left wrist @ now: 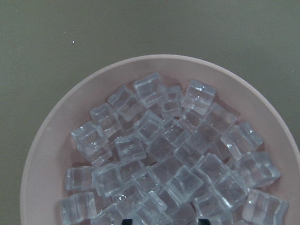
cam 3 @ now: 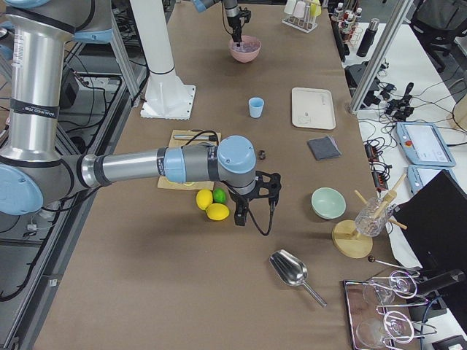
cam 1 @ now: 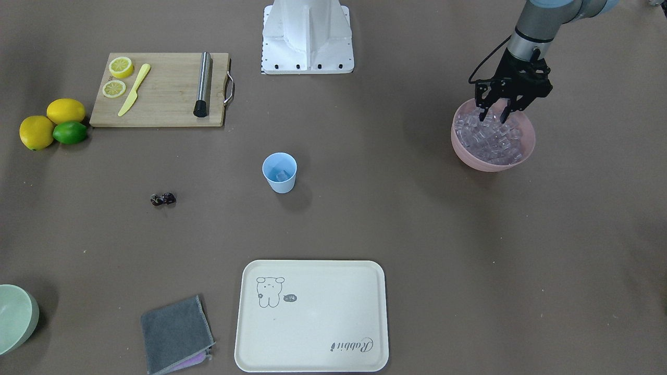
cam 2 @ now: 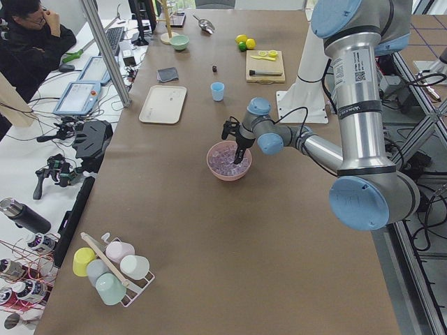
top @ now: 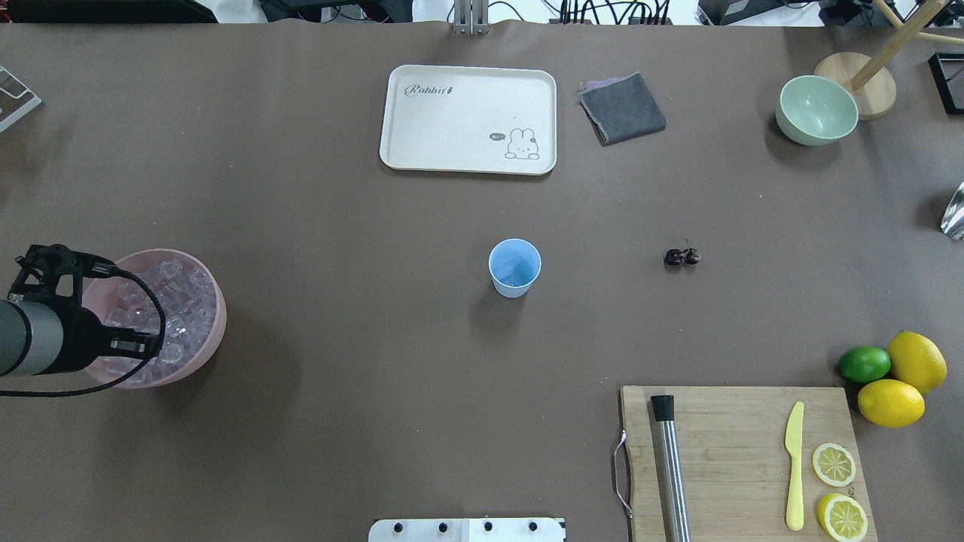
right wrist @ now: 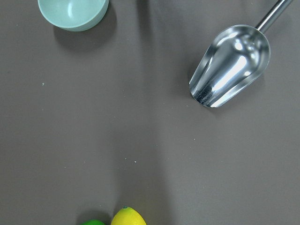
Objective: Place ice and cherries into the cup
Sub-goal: 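Lower the left gripper into the bowl and grasp another ice cube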
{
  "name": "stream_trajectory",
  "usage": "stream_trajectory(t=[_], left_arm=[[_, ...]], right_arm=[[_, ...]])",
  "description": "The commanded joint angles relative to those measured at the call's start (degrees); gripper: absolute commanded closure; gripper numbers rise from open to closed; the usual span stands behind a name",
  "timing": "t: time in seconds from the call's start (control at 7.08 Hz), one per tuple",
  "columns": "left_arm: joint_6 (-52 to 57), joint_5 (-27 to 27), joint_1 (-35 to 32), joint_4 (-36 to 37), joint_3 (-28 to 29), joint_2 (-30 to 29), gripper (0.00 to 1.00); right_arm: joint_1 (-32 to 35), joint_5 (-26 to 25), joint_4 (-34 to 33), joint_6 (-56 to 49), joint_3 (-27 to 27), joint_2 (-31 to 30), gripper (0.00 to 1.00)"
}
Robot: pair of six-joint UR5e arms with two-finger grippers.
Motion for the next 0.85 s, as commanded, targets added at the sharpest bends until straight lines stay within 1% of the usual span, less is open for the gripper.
stream_trajectory(t=[0.0,0.28,0.71], left_arm=[[0.1,-0.1,0.2,0.0,0.3,-0.2,0.48],[2.6,-0.1,0.1,-0.1,0.8,0.0,0.49],[2.6,0.0,0.2,-0.1,1.0,0.0,0.49]], right_arm=[[0.0,-0.1,0.0,0.3,0.0,-0.1,0.00],[0.0,-0.1,0.0,0.3,0.0,-0.4,0.00],[0.0,0.0,0.0,0.3,0.0,-0.7,0.00]])
